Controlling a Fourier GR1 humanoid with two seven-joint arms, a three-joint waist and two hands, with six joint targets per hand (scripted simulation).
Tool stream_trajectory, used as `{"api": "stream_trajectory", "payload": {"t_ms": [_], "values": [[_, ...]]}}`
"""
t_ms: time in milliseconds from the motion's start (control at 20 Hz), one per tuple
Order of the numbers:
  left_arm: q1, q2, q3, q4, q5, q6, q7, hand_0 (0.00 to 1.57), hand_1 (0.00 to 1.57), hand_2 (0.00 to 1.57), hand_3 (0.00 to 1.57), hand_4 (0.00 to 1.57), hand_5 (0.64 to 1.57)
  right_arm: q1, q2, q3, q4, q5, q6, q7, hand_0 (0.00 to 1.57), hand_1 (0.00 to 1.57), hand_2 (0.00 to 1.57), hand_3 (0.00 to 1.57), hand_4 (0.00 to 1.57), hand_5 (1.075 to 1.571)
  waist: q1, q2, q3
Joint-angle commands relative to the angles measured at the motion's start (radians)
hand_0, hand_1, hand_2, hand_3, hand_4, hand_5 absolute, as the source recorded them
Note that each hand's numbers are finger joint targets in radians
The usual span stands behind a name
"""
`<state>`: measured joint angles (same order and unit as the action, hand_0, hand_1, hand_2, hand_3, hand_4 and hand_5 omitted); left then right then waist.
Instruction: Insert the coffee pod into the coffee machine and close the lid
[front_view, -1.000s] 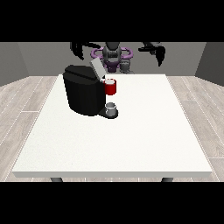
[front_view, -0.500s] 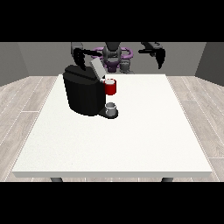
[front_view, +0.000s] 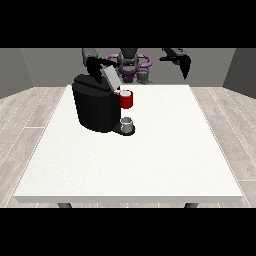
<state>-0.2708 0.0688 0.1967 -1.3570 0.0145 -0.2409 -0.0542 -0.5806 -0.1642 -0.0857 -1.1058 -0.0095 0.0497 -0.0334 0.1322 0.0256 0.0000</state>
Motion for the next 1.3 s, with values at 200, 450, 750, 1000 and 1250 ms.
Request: {"api": "stream_trajectory", "payload": {"t_ms": [200, 450, 750, 1000, 1250], "values": [[0.034, 0.055, 0.020, -0.025, 0.017, -0.002, -0.021, 0.00, 0.00, 0.00, 0.00, 0.00, 1.571, -0.025, -0.003, 0.012, 0.045, 0.008, 0.049, -0.009, 0.00, 0.00, 0.00, 0.00, 0.00, 1.571, -0.019, 0.021, -0.0001], [0.033, 0.015, -0.030, -0.016, -0.027, 0.048, -0.033, 0.00, 0.00, 0.00, 0.00, 0.00, 1.571, -0.090, 0.052, 0.032, 0.064, 0.050, -0.028, -0.014, 0.00, 0.00, 0.00, 0.00, 0.00, 1.571, -0.005, 0.039, -0.0001], [0.033, 0.035, -0.031, -0.024, 0.002, 0.030, 0.003, 0.00, 0.00, 0.00, 0.00, 0.00, 1.571, -0.118, 0.045, 0.032, 0.084, 0.058, -0.018, -0.013, 0.00, 0.00, 0.00, 0.00, 0.08, 1.571, 0.002, 0.026, 0.0000], [-0.003, 0.026, -0.027, -0.002, -0.004, 0.066, -0.025, 0.00, 0.00, 0.00, 0.00, 0.14, 1.571, -0.183, 0.068, 0.061, 0.087, 0.089, -0.028, -0.003, 0.00, 0.00, 0.00, 0.00, 0.14, 1.571, 0.006, 0.052, -0.0001], [-0.005, 0.072, 0.006, 0.030, 0.053, -0.003, -0.060, 0.00, 0.00, 0.00, 0.00, 0.16, 1.571, -0.225, 0.051, 0.076, 0.104, 0.140, -0.034, -0.005, 0.00, 0.00, 0.00, 0.00, 0.12, 1.571, 0.015, 0.071, -0.0003]]}}
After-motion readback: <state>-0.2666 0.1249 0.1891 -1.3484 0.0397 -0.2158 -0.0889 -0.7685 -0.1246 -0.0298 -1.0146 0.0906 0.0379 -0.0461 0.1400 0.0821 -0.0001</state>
